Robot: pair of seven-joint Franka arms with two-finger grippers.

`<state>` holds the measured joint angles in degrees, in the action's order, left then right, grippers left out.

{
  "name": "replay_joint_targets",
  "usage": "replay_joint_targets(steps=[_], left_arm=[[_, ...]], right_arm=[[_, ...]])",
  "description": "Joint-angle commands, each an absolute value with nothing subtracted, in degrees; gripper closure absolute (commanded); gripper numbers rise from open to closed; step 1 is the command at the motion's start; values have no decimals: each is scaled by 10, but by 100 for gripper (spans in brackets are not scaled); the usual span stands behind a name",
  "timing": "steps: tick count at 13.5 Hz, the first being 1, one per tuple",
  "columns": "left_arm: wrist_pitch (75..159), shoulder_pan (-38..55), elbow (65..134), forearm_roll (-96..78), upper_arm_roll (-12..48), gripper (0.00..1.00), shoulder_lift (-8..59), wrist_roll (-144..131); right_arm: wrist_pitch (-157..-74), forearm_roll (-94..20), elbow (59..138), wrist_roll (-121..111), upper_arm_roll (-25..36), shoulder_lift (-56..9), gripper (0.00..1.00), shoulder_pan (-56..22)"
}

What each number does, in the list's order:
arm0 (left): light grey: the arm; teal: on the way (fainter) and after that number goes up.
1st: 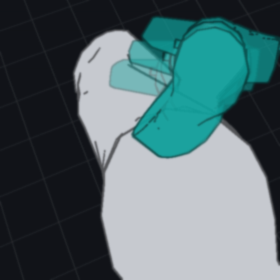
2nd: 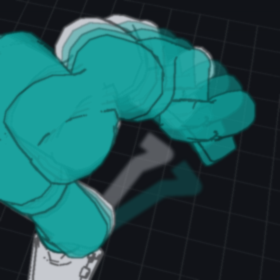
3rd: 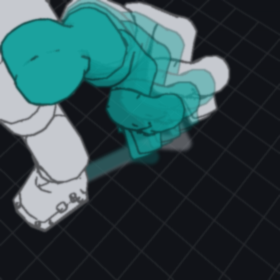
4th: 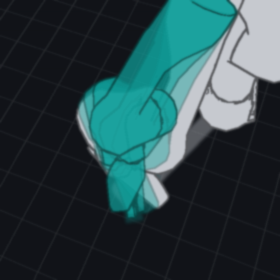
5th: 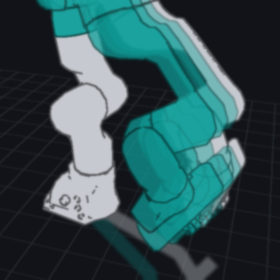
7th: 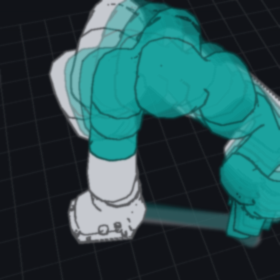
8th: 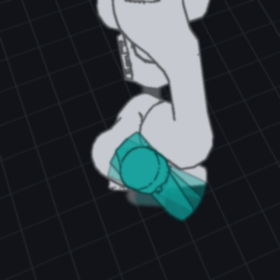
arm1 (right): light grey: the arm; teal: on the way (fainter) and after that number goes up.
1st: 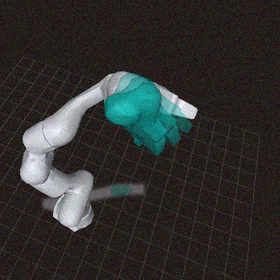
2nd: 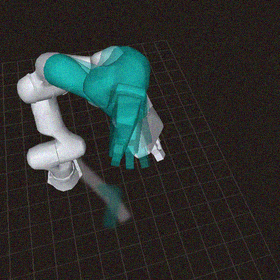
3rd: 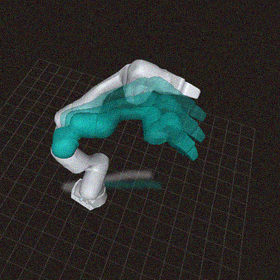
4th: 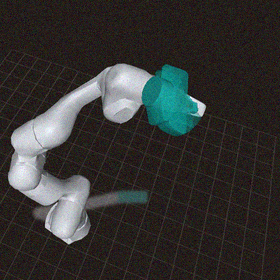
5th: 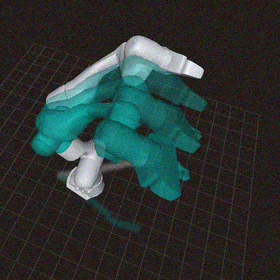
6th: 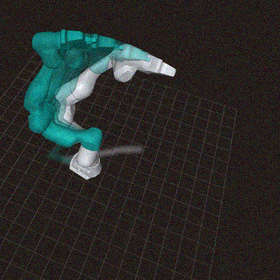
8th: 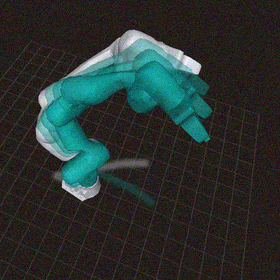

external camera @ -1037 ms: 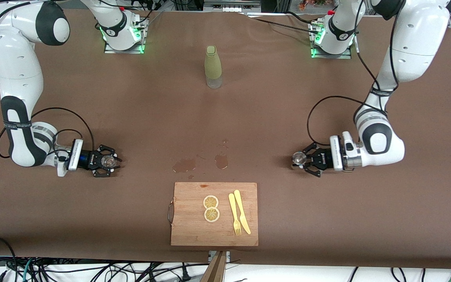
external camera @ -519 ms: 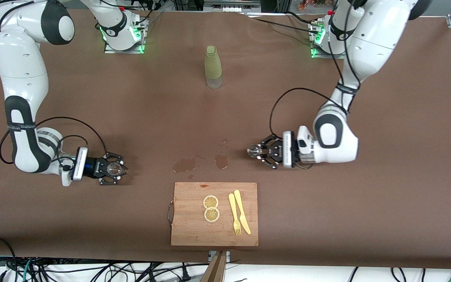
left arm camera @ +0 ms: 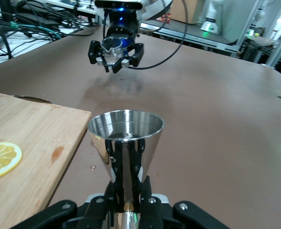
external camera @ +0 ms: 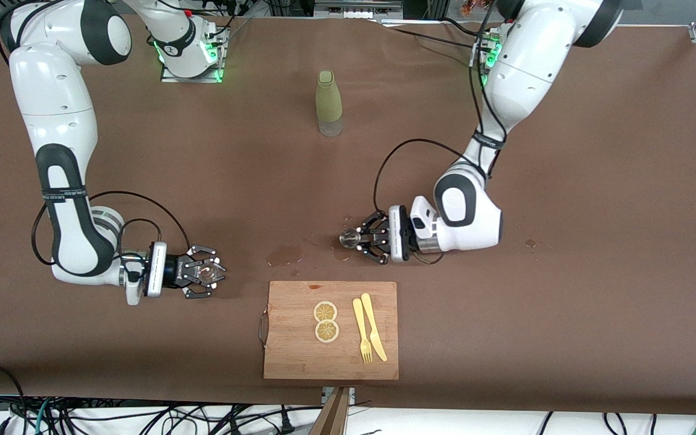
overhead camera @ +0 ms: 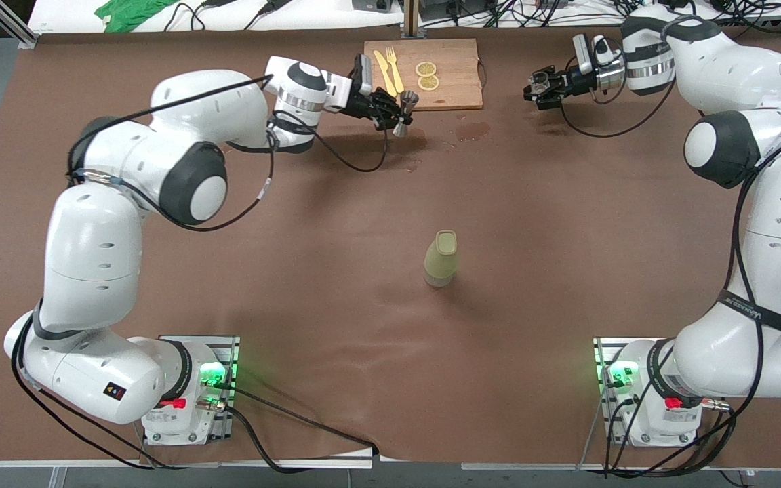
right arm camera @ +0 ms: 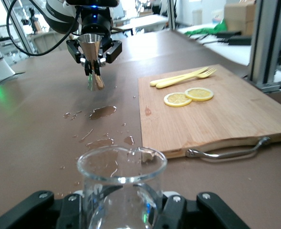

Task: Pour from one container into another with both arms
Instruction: 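Carry the glass cup with the right gripper above the jigger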

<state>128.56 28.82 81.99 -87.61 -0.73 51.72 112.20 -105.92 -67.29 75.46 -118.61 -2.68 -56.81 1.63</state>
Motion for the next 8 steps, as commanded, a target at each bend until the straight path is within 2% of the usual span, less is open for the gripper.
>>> replay_joint_targets(steps=[1, 5, 8], left_arm=[[1325, 328, 749, -892, -26, 100, 549, 1050], [1354, 387, 689, -908, -70, 100, 583, 981], [1377, 426, 628, -922, -109, 100, 627, 931]], right_arm=[[-1090, -621, 742, -1126, -64, -562, 79, 19], [-1136, -579, 741, -1050, -117, -555, 79, 18], [-1136, -522, 729, -985, -147, -548, 79, 18]])
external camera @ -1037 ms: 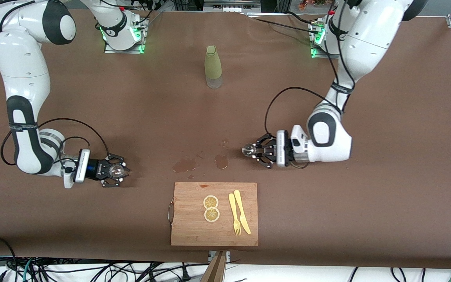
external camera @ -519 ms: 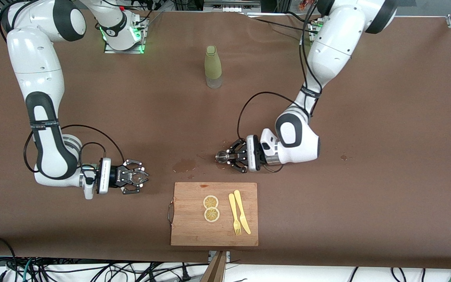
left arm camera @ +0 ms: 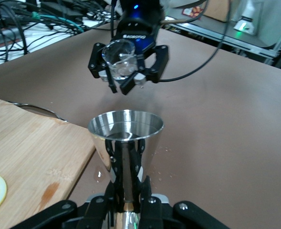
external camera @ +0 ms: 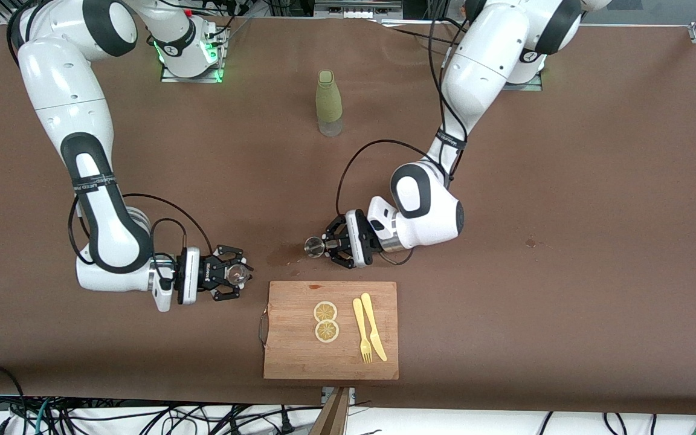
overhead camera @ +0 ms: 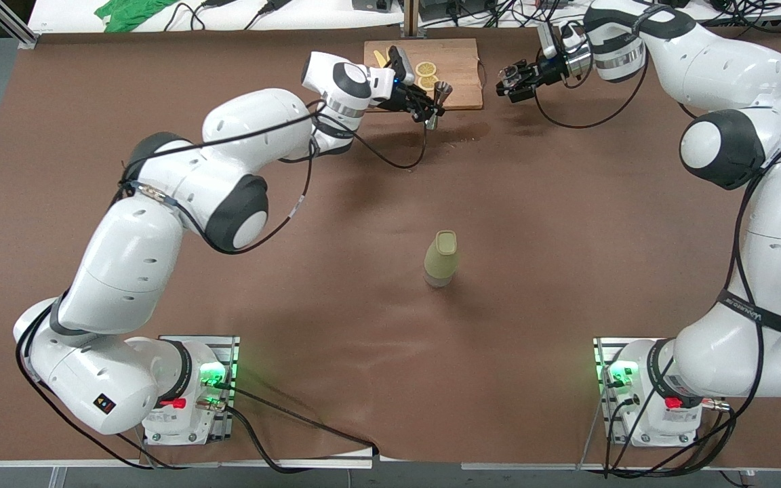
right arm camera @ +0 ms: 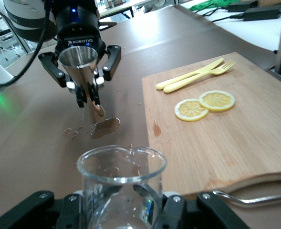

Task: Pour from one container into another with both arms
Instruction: 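Carry the glass cup with the right gripper above the jigger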

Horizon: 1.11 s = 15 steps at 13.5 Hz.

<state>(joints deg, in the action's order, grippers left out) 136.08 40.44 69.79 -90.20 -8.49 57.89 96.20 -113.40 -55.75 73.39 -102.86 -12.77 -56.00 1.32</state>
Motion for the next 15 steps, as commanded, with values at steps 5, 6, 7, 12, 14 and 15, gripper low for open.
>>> replay_joint_targets(steps=[5, 6, 7, 12, 14, 15], left_arm=[[1398, 455, 575, -926, -138, 100, 656, 860], [1399, 460, 562, -926, -148, 100, 665, 842], [1401, 469, 545, -927, -161, 100, 678, 823], [1430, 491, 531, -936, -170, 100, 699, 797], [1431, 498, 526, -956, -185, 100, 706, 796], [1431, 502, 526, -959, -187, 100, 708, 796]], right_arm=[[-1136, -451, 697, -901, -175, -547, 79, 18], [-1136, -440, 693, -892, -184, -547, 79, 18], [-1136, -426, 692, -883, -190, -547, 79, 18], [-1136, -369, 691, -840, -214, -547, 79, 18], [-1136, -346, 680, -822, -221, -547, 79, 18], [-1136, -334, 674, -813, -225, -547, 79, 17]])
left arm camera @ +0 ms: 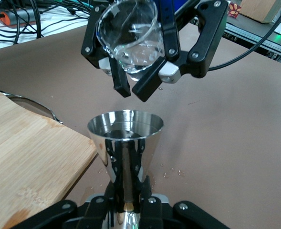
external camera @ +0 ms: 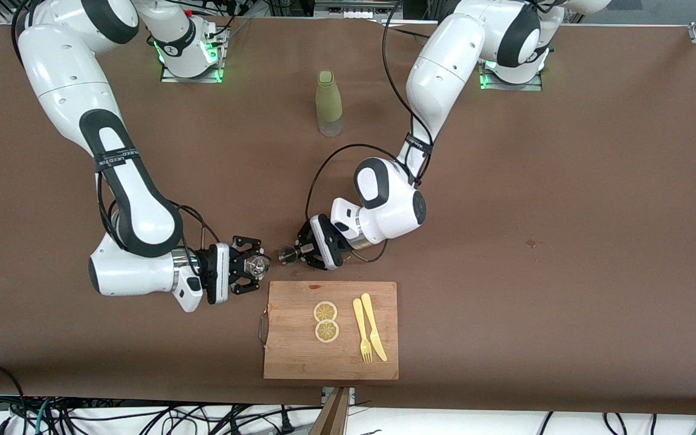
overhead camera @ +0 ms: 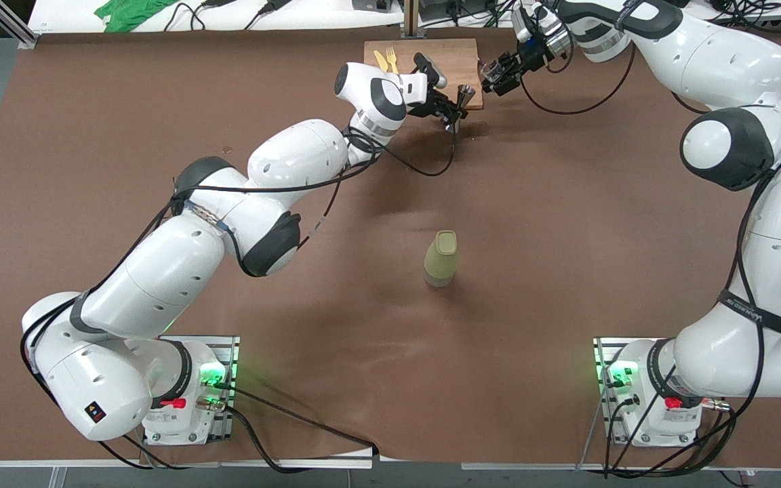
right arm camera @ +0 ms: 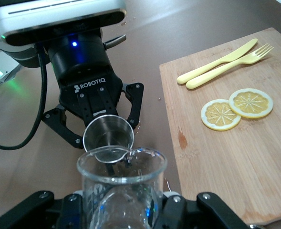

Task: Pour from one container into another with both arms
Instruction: 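Carry the glass cup with the right gripper above the jigger, then tilt the glass cup with the right gripper, pouring into the jigger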

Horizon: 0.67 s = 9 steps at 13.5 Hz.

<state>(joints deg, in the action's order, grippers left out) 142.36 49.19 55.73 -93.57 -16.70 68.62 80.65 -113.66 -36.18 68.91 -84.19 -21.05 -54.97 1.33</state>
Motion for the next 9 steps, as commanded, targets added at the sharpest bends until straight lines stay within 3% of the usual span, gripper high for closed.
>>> replay_joint_targets(steps=[1, 9], left_arm=[[1431, 502, 526, -959, -187, 100, 708, 796], [1432, 504, 519, -959, -200, 100, 719, 790]], right_arm=[[-1136, -324, 674, -807, -228, -547, 79, 17], [-1136, -247, 666, -761, -231, -547, 79, -5]])
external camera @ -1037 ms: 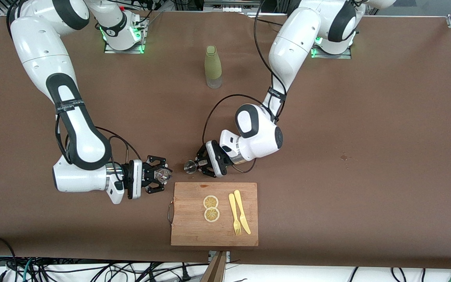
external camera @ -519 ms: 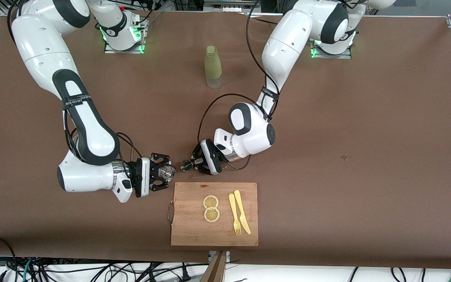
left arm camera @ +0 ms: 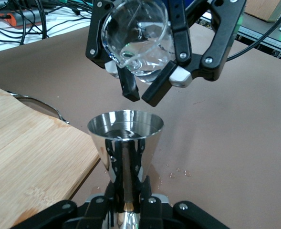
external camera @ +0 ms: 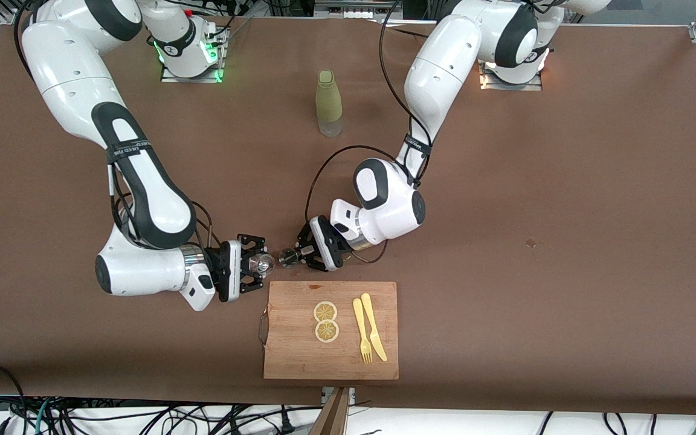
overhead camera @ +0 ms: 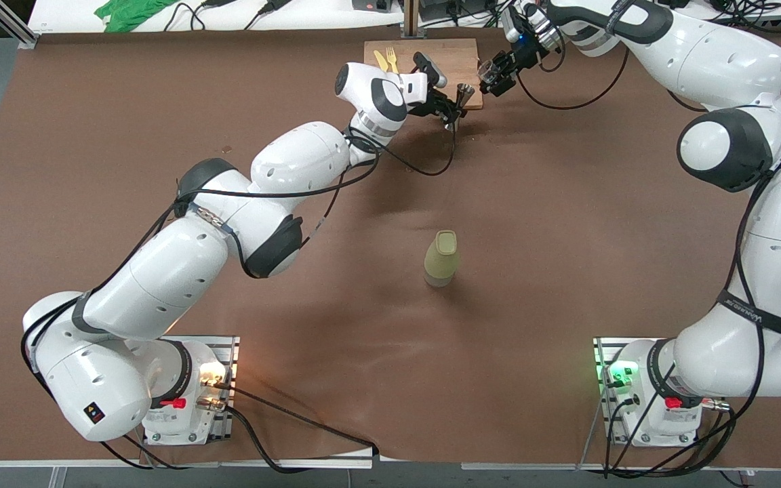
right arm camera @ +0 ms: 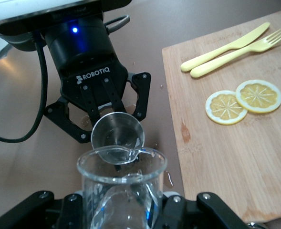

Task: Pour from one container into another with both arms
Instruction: 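Tilt the glass cup with the right gripper, pouring into the jigger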

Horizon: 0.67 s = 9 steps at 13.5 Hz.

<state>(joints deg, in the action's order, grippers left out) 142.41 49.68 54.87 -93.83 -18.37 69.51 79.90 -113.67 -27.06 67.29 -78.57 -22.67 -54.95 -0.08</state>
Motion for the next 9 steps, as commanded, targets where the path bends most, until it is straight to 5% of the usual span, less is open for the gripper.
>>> replay_joint_targets(steps=[1, 9], left_arm=[[1436, 506, 515, -959, -203, 100, 720, 790], [1440, 506, 508, -959, -206, 100, 727, 789]], right_arm=[[-1136, -242, 666, -757, -231, -547, 79, -9], [-1130, -204, 666, -753, -238, -547, 79, -14]])
